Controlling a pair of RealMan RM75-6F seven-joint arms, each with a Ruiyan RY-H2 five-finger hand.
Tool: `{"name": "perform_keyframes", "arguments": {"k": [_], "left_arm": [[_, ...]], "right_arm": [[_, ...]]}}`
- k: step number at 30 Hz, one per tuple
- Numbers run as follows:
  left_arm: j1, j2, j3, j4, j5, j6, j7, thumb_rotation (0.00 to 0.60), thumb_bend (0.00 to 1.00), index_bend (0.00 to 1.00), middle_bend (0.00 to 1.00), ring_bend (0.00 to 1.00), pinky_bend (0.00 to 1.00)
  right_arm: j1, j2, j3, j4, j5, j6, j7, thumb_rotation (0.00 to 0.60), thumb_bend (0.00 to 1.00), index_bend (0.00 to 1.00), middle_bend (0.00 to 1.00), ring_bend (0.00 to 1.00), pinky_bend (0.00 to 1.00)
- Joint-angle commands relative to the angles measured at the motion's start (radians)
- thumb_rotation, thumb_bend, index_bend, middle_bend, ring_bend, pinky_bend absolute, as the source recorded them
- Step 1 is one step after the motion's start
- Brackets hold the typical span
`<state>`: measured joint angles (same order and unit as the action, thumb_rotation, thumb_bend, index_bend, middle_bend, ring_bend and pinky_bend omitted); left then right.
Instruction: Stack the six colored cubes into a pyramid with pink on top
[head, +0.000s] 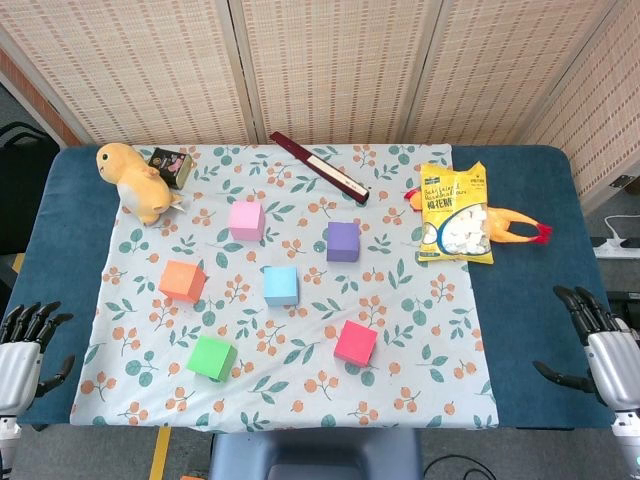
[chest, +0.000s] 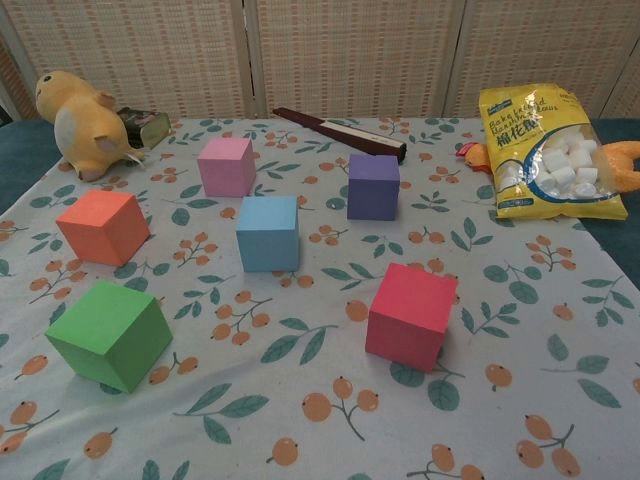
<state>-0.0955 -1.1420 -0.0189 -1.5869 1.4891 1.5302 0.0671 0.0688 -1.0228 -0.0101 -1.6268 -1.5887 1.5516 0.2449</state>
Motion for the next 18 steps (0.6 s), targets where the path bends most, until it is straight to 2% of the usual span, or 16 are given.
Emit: {"name": "perform_keyframes", "arguments": {"k": [1, 9, 13, 18], "left_arm": [[-0.003, 0.001, -0.005, 0.0, -0.008, -0.009, 0.004, 0.6, 0.35, 0.25, 0.14, 0.09, 0.08], [-0.043, 0.017, -0.028, 0.007, 0.015, -0.046, -0.011, 0.6, 0.35, 0.25, 0.14, 0.09, 0.08], [-0.117, 0.03, -0.06, 0.028, 0.027, -0.125, -0.07, 0.6, 0.35, 0.26, 0.14, 0.09, 0.08], [-0.266, 0.014, -0.112, 0.104, 0.015, -0.311, -0.162, 0.6, 0.35, 0.25, 0.14, 0.09, 0.1]], "right_arm": [[0.005, 0.0, 0.004, -0.008, 0.004, -0.013, 0.002, 0.57, 0.0, 0.0, 0.09, 0.03, 0.15], [0.007, 0.01, 0.018, -0.012, -0.008, -0.005, 0.016, 0.571, 0.0, 0.0, 0.09, 0.03, 0.15], [0.006, 0.023, 0.028, -0.017, -0.016, 0.009, 0.013, 0.571, 0.0, 0.0, 0.09, 0.03, 0.15], [0.008, 0.052, 0.036, -0.05, -0.028, 0.018, -0.004, 0.571, 0.0, 0.0, 0.09, 0.03, 0.15]]}}
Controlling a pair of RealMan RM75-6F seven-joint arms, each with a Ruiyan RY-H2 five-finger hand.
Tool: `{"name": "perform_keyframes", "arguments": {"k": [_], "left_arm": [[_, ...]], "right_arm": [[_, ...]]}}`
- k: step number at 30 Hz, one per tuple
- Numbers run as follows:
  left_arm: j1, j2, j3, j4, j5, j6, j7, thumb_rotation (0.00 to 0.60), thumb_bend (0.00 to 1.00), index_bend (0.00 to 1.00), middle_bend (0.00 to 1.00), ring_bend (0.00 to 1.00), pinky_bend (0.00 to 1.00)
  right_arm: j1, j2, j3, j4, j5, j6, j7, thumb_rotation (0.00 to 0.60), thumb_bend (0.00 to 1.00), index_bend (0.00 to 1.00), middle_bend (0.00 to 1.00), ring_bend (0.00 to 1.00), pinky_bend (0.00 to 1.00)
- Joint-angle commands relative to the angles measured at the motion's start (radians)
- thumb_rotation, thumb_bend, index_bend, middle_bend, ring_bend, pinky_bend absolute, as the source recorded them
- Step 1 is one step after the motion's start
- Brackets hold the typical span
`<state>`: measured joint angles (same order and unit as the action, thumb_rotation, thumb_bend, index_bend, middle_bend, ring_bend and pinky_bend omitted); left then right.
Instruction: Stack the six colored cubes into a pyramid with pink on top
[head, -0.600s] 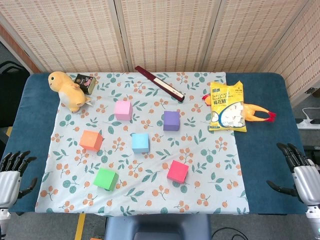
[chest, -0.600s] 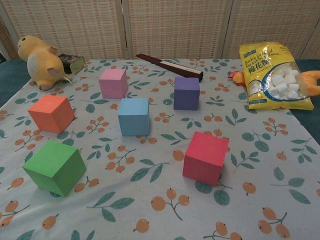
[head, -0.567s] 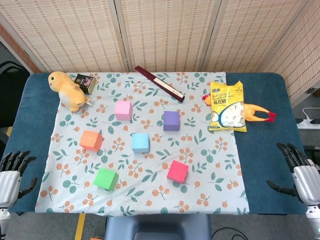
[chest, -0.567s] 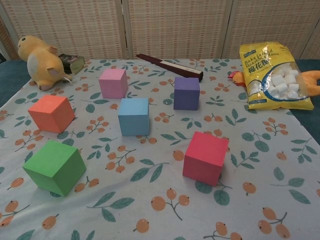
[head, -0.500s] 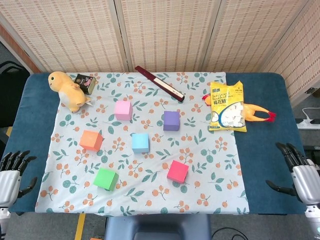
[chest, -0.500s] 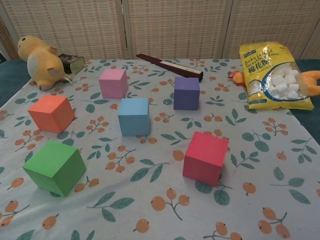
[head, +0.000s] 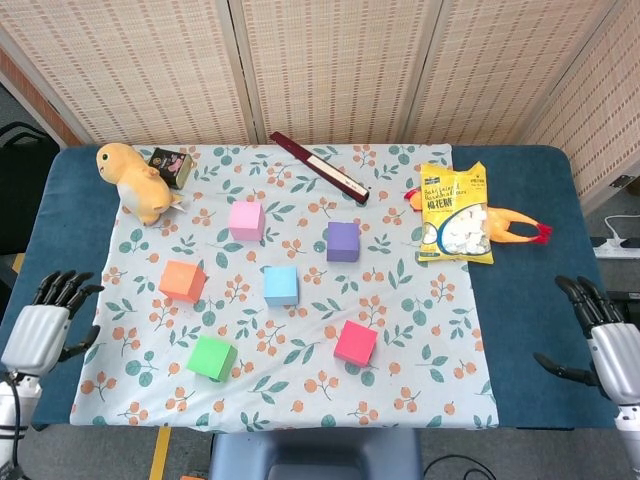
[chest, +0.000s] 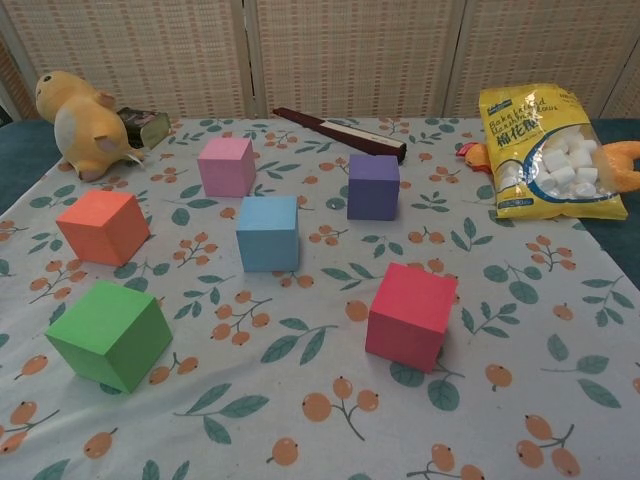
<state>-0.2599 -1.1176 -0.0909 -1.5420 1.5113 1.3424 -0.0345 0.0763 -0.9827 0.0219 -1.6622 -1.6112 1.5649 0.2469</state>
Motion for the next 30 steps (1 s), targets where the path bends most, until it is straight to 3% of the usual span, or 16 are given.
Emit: {"name": "perform_keyframes", "arguments": {"k": [1, 7, 14, 20, 30], "left_arm": [[-0.141, -0.021, -0.049, 0.087, -0.015, -0.177, -0.068, 0.6, 0.35, 0.24, 0.14, 0.09, 0.1], [-0.316, -0.08, -0.058, 0.219, -0.04, -0.439, -0.077, 0.6, 0.35, 0.18, 0.11, 0.07, 0.11], [-0.447, -0.139, -0.028, 0.332, -0.036, -0.634, -0.096, 0.6, 0.36, 0.04, 0.0, 0.0, 0.1], [-0.487, -0.118, 0.0, 0.312, -0.05, -0.719, -0.126, 0.6, 0.37, 0.0, 0.0, 0.0, 0.09], [-0.502, -0.134, 0.025, 0.34, -0.06, -0.721, -0.147, 0.6, 0.33, 0.05, 0.0, 0.01, 0.11]], "right_arm": [[0.001, 0.019, 0.007, -0.023, -0.007, 0.007, -0.01, 0.571, 0.0, 0.0, 0.09, 0.03, 0.15], [-0.003, 0.034, 0.014, -0.056, -0.005, 0.013, -0.043, 0.571, 0.0, 0.0, 0.09, 0.03, 0.15], [-0.004, 0.032, 0.021, -0.078, 0.011, 0.004, -0.068, 0.569, 0.0, 0.0, 0.09, 0.03, 0.15], [-0.006, 0.031, 0.026, -0.081, 0.02, 0.0, -0.066, 0.57, 0.0, 0.0, 0.09, 0.03, 0.15], [0.001, 0.015, 0.03, -0.061, 0.033, -0.023, -0.047, 0.571, 0.0, 0.0, 0.09, 0.03, 0.15]]}}
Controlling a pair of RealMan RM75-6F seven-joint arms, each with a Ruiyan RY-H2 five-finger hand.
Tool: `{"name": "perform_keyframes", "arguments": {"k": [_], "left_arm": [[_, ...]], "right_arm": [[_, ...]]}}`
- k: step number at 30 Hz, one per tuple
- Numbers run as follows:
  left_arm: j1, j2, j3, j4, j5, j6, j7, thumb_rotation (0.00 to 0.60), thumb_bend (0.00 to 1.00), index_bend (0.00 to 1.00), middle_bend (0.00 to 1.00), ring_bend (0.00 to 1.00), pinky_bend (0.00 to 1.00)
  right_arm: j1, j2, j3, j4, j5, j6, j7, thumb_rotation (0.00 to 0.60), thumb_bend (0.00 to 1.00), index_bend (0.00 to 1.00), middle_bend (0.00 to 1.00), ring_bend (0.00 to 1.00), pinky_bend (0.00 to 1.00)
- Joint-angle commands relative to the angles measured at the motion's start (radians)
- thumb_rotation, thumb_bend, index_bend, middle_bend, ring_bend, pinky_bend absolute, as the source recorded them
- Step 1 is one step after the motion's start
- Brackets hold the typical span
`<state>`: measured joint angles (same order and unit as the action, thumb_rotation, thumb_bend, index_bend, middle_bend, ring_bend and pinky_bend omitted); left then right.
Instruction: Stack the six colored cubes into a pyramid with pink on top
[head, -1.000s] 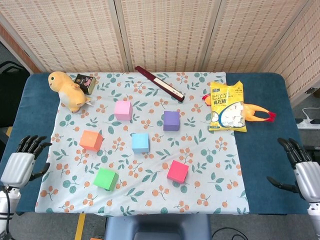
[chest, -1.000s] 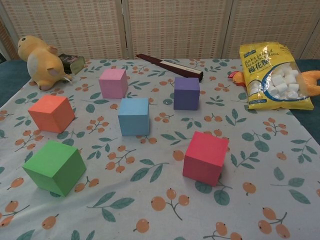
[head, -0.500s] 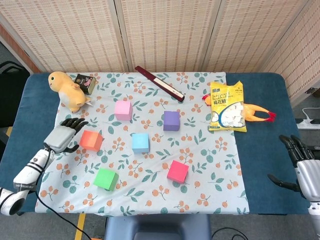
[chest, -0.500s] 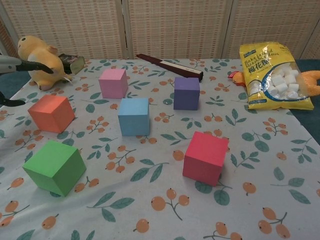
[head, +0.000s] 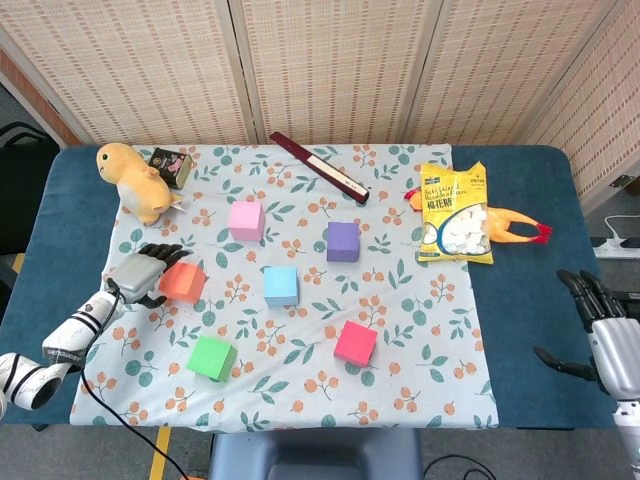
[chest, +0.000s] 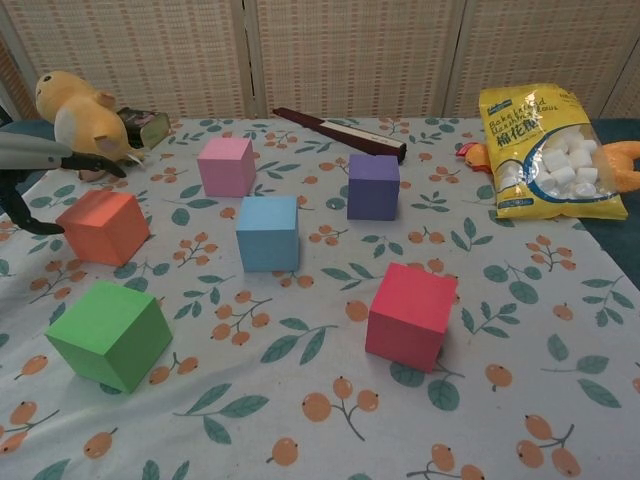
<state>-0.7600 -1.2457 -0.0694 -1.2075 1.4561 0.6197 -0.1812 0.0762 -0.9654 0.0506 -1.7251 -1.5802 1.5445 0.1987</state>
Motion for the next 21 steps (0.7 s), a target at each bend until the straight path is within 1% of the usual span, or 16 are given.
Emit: {"name": "perform_keyframes", "arguments": {"k": [1, 3, 8, 11, 14, 17, 19, 21], "left_arm": [[-0.002, -0.011, 0.005, 0.01, -0.008, 0.003, -0.005, 0.6, 0.33, 0.07, 0.01, 0.02, 0.11], [-0.003, -0.02, 0.008, 0.023, -0.01, 0.006, -0.008, 0.6, 0.33, 0.1, 0.03, 0.05, 0.13], [-0.01, -0.052, 0.017, 0.062, -0.016, 0.002, -0.014, 0.6, 0.34, 0.15, 0.07, 0.08, 0.15], [-0.015, -0.071, 0.019, 0.082, -0.021, 0.0, -0.024, 0.6, 0.34, 0.17, 0.11, 0.11, 0.17], [-0.018, -0.097, 0.017, 0.113, -0.028, 0.007, -0.028, 0.6, 0.33, 0.22, 0.17, 0.16, 0.22], [-0.021, -0.116, 0.011, 0.133, -0.042, 0.007, -0.029, 0.6, 0.33, 0.29, 0.27, 0.25, 0.29], [-0.02, -0.116, 0.004, 0.127, -0.053, 0.013, -0.037, 0.6, 0.32, 0.33, 0.32, 0.29, 0.33], [-0.017, -0.11, -0.008, 0.106, -0.068, 0.028, -0.042, 0.6, 0.32, 0.35, 0.35, 0.31, 0.36]], "right_arm": [[0.002, -0.003, 0.001, 0.003, 0.002, -0.005, 0.001, 0.57, 0.0, 0.0, 0.09, 0.03, 0.15], [0.003, -0.003, 0.001, 0.004, 0.002, -0.008, 0.002, 0.571, 0.0, 0.0, 0.09, 0.03, 0.15], [0.003, -0.003, 0.003, 0.003, 0.005, -0.012, 0.0, 0.57, 0.0, 0.0, 0.09, 0.03, 0.15], [0.001, -0.005, 0.003, 0.003, 0.009, -0.012, 0.0, 0.57, 0.0, 0.0, 0.09, 0.03, 0.15], [0.001, -0.007, 0.004, 0.004, 0.012, -0.015, 0.0, 0.571, 0.0, 0.0, 0.09, 0.03, 0.15], [0.0, -0.006, 0.004, 0.004, 0.013, -0.016, 0.001, 0.571, 0.0, 0.0, 0.09, 0.03, 0.15], [-0.001, -0.005, 0.005, 0.004, 0.013, -0.014, 0.003, 0.57, 0.0, 0.0, 0.09, 0.03, 0.15], [-0.002, -0.005, 0.006, 0.007, 0.014, -0.013, 0.005, 0.571, 0.0, 0.0, 0.09, 0.03, 0.15]]}}
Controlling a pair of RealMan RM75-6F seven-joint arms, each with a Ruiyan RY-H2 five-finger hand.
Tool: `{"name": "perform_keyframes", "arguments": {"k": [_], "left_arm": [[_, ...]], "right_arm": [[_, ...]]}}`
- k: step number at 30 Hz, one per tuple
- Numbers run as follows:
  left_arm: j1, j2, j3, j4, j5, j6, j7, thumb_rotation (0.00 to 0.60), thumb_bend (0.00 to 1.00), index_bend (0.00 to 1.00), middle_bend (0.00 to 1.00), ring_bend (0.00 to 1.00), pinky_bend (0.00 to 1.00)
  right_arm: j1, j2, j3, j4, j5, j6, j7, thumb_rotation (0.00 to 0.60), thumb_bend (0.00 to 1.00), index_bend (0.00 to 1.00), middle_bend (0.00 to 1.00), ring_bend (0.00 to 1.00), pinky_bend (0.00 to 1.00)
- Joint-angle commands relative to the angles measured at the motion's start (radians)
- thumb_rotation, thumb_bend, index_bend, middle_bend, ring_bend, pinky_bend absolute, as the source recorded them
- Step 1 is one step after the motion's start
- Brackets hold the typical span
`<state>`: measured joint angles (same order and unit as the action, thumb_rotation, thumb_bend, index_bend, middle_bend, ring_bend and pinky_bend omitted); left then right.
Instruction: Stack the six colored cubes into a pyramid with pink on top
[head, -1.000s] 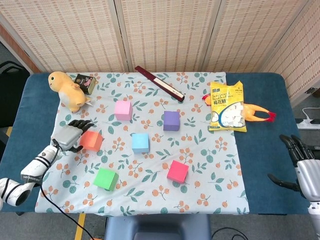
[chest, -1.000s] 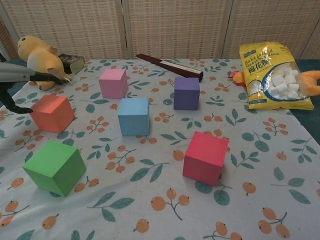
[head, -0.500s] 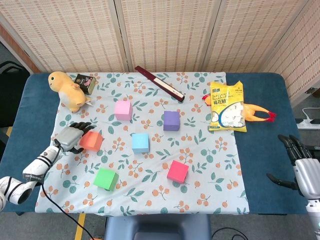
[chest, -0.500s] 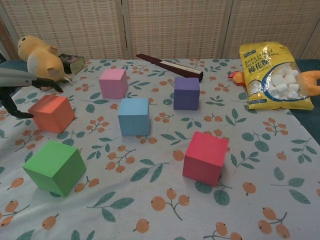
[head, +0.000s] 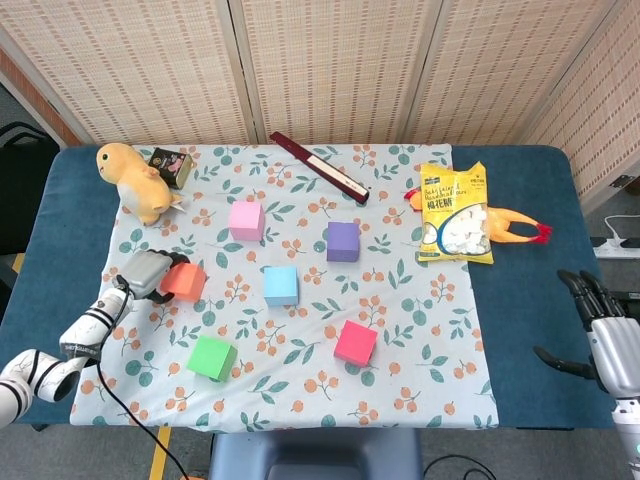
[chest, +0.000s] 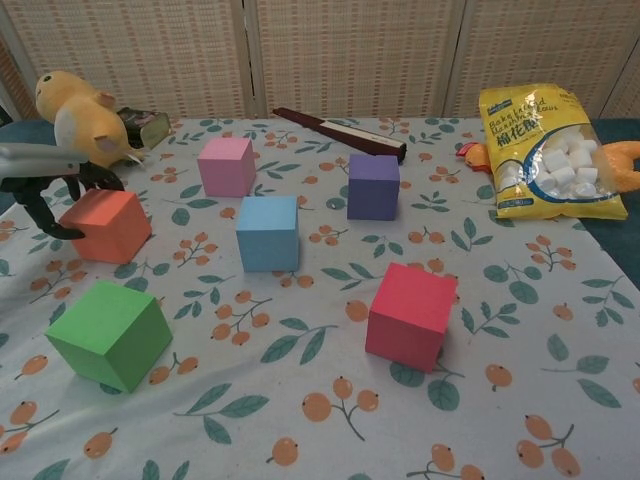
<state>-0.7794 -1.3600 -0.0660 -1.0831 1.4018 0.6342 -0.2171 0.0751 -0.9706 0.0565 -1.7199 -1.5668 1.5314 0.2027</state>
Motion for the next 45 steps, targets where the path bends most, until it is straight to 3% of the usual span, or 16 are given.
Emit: {"name": "perform_keyframes", "arguments": {"k": [1, 9, 17, 26, 45], "left_arm": [[0.003, 0.009, -0.017, -0.031, -0.02, 0.019, -0.006, 0.6, 0.32, 0.37, 0.36, 0.33, 0.37], [-0.006, 0.029, -0.063, -0.176, -0.096, 0.054, 0.077, 0.6, 0.32, 0.39, 0.36, 0.34, 0.39], [-0.046, -0.016, -0.08, -0.263, -0.226, 0.053, 0.282, 0.6, 0.32, 0.38, 0.36, 0.34, 0.39], [-0.088, -0.083, -0.08, -0.284, -0.392, 0.093, 0.497, 0.6, 0.32, 0.36, 0.36, 0.34, 0.39], [-0.154, -0.15, -0.084, -0.247, -0.527, 0.097, 0.597, 0.6, 0.32, 0.36, 0.35, 0.34, 0.38]], "right_arm": [[-0.001, 0.0, 0.0, 0.003, 0.001, -0.001, 0.002, 0.571, 0.0, 0.0, 0.09, 0.03, 0.15], [0.001, -0.005, -0.001, 0.025, -0.004, -0.005, 0.028, 0.571, 0.0, 0.0, 0.09, 0.03, 0.15], [-0.012, -0.005, -0.004, 0.051, 0.002, 0.007, 0.058, 0.57, 0.0, 0.0, 0.09, 0.03, 0.15], [-0.024, -0.006, -0.007, 0.069, 0.006, 0.014, 0.077, 0.571, 0.0, 0.0, 0.09, 0.03, 0.15], [-0.03, -0.012, -0.001, 0.085, 0.023, 0.007, 0.086, 0.571, 0.0, 0.0, 0.09, 0.03, 0.15]]}}
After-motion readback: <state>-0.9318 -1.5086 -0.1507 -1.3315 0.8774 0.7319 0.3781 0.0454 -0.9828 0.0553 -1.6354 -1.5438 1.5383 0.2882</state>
